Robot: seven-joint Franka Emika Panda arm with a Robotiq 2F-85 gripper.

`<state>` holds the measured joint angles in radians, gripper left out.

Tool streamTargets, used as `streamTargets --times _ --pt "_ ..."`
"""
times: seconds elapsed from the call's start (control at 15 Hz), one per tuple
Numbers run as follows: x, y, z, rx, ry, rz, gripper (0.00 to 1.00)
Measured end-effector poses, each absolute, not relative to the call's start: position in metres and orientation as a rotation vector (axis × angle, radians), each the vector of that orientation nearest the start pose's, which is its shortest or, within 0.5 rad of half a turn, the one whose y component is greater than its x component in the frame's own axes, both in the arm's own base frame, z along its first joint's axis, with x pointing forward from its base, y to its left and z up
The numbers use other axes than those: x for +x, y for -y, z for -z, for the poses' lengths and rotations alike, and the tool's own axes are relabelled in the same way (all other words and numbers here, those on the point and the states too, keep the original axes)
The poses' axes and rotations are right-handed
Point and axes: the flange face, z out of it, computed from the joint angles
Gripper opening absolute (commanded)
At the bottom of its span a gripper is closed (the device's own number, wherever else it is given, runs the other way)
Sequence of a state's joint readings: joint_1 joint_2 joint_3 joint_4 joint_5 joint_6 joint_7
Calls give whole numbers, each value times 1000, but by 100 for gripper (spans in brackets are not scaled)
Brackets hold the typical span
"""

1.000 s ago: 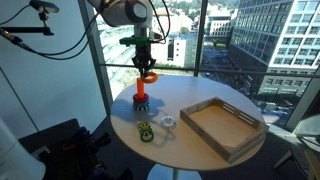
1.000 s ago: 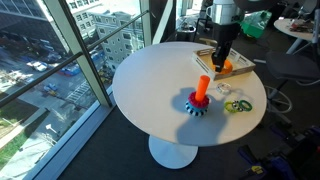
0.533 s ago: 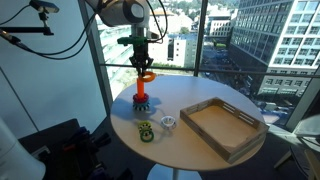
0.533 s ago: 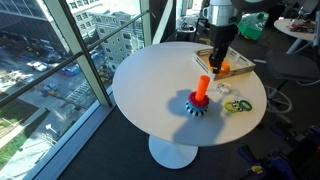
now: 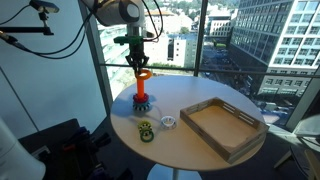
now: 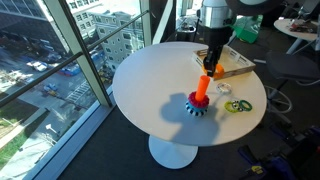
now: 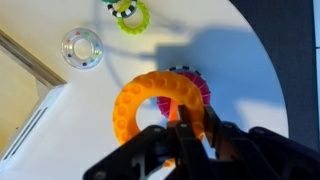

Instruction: Put the orange ring on the orange stand.

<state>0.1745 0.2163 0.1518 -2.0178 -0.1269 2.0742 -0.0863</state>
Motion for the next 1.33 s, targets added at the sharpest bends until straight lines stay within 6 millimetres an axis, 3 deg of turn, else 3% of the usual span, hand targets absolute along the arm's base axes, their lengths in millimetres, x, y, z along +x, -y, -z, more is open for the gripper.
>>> streamTargets --times 0.73,1.33 --pt "548 -191 -320 -3114 807 -219 7" --pt "552 -199 -322 -3104 824 -205 7"
